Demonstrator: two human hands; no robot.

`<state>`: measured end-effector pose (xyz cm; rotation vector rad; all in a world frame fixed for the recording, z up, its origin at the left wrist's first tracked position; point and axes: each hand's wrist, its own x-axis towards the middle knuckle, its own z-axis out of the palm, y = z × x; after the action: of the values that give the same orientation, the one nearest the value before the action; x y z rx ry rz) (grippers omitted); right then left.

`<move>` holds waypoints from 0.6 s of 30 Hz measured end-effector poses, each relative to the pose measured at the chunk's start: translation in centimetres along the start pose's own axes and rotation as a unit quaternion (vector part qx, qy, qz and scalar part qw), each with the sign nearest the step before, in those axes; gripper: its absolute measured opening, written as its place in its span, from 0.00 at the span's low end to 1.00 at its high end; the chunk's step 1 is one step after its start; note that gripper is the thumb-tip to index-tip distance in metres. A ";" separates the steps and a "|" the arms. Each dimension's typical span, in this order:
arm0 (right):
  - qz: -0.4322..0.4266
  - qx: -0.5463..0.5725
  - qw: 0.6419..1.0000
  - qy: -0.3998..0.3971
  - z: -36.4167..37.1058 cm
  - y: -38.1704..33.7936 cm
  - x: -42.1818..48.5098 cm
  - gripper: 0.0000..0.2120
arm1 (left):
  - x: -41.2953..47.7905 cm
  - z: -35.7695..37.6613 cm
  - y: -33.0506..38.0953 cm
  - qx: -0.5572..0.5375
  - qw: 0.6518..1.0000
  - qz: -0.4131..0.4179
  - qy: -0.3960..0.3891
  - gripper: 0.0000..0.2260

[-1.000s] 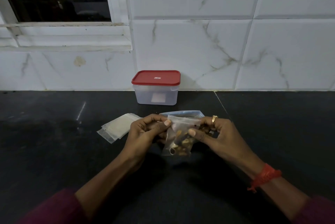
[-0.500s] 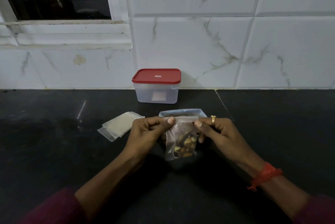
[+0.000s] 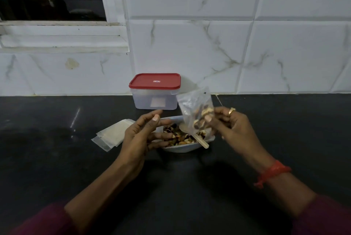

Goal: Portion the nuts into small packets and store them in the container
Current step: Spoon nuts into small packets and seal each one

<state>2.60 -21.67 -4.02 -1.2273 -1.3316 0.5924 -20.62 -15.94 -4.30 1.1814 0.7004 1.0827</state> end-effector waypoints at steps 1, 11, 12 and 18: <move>0.007 -0.003 0.999 0.038 -0.8 0.1 0.5 0.06 | 0.0 0.0 0.0 -0.001 1.000 -0.006 -0.005 0.18; 0.141 0.010 0.970 0.196 -7.6 5.7 3.0 0.09 | -0.2 0.2 -0.7 0.056 0.997 0.001 -0.054 0.20; 0.151 0.008 0.969 0.197 -7.7 6.1 3.1 0.10 | -0.2 0.2 -0.7 0.050 0.997 0.000 -0.052 0.20; 0.186 -0.004 0.959 0.216 -7.9 7.9 3.3 0.13 | -0.1 0.2 -0.9 0.026 0.999 -0.006 -0.043 0.19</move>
<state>13.04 -18.65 -8.24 -1.5250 -0.7423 0.5382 -20.18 -16.10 -5.09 1.2595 0.6715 1.0028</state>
